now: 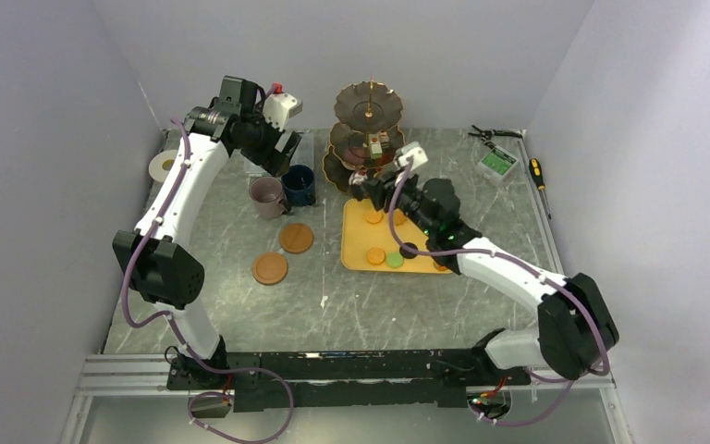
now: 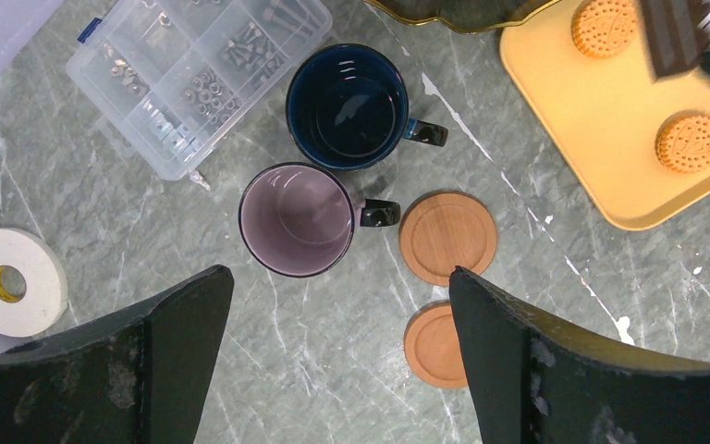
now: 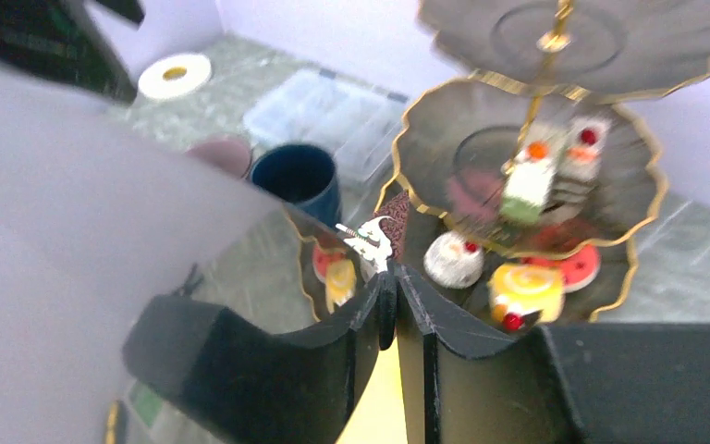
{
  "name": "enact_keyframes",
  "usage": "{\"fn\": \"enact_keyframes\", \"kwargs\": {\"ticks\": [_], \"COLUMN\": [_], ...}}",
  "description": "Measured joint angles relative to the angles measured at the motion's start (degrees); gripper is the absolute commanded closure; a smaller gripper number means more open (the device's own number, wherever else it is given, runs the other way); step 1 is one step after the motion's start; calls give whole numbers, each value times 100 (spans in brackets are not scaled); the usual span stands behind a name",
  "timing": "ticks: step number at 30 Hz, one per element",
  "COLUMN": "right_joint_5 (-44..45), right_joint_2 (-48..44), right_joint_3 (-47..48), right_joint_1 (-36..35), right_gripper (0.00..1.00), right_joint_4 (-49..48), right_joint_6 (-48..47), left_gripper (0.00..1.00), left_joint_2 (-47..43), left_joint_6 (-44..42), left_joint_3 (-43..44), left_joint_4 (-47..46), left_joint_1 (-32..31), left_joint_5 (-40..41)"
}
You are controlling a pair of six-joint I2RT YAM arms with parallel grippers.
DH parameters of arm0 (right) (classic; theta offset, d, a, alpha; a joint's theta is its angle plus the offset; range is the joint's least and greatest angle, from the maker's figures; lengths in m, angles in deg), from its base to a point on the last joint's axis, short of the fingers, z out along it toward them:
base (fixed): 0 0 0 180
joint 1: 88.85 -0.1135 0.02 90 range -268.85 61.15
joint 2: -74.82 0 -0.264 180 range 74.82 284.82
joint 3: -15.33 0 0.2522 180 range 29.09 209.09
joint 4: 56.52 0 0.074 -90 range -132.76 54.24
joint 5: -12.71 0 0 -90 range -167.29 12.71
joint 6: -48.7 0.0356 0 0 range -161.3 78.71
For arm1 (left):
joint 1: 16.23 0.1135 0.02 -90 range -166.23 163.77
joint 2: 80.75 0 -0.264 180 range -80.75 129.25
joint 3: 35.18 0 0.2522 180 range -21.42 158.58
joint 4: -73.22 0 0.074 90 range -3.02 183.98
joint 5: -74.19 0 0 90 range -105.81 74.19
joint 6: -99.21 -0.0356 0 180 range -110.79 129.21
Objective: Serve the afternoon tea
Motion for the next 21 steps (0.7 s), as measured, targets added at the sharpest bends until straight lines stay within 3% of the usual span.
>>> {"fn": "enact_keyframes", "kwargs": {"ticks": [6,12,21], "right_joint_5": [-201,-345,-284], "right_joint_2": [-114,636,1528], "right_joint_3": [726,1784,2218], "right_joint_1": [599,684,686], "right_gripper": [80,80,77], "right_joint_4": [404,789,872], "right_joint_6": [-48,-109,-81], "left_gripper": [7,7,7], "left_joint_2": [0,0,0], "left_joint_6": [0,2,0], "left_joint_3": [0,0,0], "left_joint_4": [0,0,2], "left_joint_1": [0,0,0], "left_joint_5": [-4,-17,-17]}}
